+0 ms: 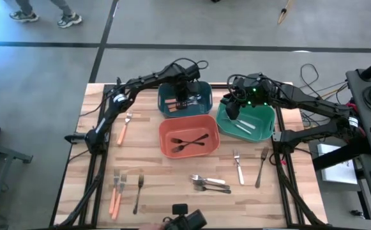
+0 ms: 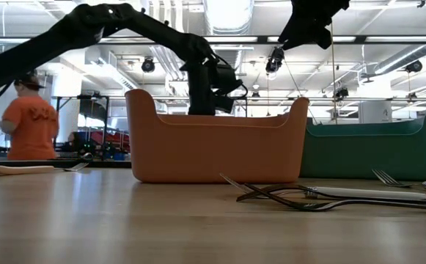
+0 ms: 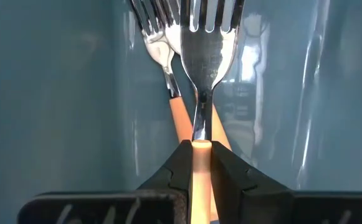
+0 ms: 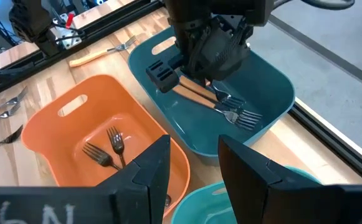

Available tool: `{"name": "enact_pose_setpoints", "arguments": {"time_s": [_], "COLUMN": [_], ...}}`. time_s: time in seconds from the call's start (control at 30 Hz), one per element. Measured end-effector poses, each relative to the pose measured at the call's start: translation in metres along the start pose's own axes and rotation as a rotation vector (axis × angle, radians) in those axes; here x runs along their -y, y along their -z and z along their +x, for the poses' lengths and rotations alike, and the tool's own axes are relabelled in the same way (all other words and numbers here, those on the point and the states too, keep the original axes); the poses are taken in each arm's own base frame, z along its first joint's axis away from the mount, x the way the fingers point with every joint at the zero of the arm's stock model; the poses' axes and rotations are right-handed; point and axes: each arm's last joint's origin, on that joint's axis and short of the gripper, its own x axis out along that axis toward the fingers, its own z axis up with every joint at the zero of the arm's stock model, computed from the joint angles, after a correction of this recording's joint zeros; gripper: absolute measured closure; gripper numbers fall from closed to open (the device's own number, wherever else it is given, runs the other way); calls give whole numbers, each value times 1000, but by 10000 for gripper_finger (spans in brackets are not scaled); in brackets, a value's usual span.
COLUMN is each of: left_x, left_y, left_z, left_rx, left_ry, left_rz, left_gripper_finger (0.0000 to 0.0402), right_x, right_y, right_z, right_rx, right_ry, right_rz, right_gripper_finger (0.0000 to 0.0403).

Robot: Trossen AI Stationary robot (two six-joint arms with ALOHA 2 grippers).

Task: Sort silverware by color (type)
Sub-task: Put the orange fork into the blue bin, then put the white fork into the green bin

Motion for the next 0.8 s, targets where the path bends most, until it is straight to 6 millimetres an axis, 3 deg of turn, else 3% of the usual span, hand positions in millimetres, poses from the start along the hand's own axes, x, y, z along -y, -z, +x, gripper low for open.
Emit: {"name": "enact_pose_setpoints", "arguments": {"time_s": [0.27,0.57,0.67,0.8], "left_x": [0,-1,-1,-3], "left_y": [-1,-1,-2,-7], "left_z": [13,14,4,-34], "left_rx": [-22,-26,-24,51], "left_ry": [11,14,12,-6], "left_rz": [2,-16,-68,-156], "left_gripper_finger": [358,333,335,339], "right_x": [0,0,0,0], "right_y": [0,0,0,0], "right_z": [0,0,0,0], "right_rx": [0,0,0,0], "right_ry": [0,0,0,-1], "right_rz": [10,10,9,8], "right_gripper_finger": [277,277,277,277]}}
